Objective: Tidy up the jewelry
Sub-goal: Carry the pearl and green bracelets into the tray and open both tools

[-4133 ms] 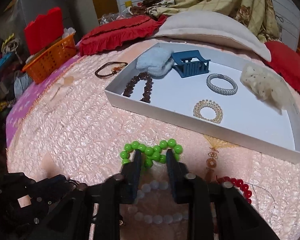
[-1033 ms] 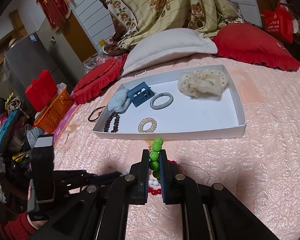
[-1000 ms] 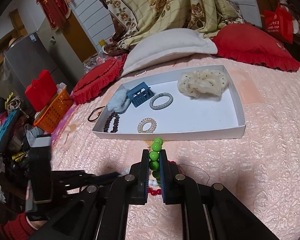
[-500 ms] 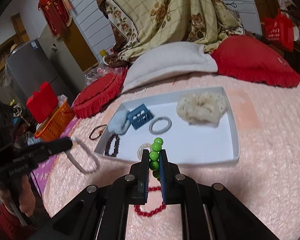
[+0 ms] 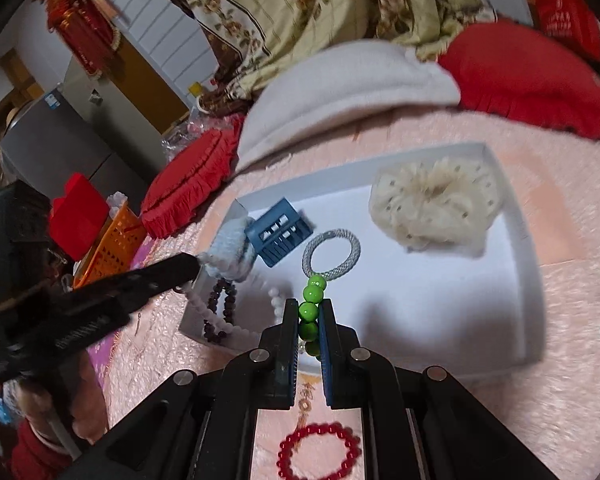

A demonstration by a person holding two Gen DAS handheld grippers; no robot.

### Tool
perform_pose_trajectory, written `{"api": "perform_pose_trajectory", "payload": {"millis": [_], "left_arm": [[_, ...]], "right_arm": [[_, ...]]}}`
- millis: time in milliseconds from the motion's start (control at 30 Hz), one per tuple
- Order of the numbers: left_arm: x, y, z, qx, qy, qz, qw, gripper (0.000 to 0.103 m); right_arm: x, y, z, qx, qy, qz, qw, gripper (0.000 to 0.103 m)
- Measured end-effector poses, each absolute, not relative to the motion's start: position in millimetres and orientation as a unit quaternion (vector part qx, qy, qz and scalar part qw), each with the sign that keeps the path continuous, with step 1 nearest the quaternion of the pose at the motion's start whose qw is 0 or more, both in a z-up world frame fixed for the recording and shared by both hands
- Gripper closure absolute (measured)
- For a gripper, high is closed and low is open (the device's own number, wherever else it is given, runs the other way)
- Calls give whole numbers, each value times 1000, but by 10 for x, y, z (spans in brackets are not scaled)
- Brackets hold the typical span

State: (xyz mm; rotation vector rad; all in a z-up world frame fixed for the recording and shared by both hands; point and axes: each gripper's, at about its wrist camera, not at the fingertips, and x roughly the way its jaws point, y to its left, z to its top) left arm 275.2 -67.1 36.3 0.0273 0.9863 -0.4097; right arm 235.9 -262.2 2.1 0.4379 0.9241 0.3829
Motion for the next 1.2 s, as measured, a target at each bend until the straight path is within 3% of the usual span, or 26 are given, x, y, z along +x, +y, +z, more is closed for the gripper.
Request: {"api": "perform_pose_trajectory", "payload": {"millis": [367,400,433,500,1000,1200], "left_arm": [[2984,-495,-17,-15,506,-169,846,93],[2956,-476,-6,-15,505,-168,846,92],[2921,-457,12,-16,503,-168,848,91],[2832,-420,65,-20,496,-167,852,89],[1774,-270,541,68,403,-76,909,86],[1382,-239,623,65,386,-67,918,85]], "right_arm": [[2618,-2632,-319,175,473,141,852,94],[2611,-2641,-312,171,473,137,853,88],[2599,-2648,-303,168,471,132,856,73],[2552,-2681,-264,173,462,126,861,65],[1677,-2660,159,193,434,167,864,65],[1310,-2745,33,276,436,195,834,65]]}}
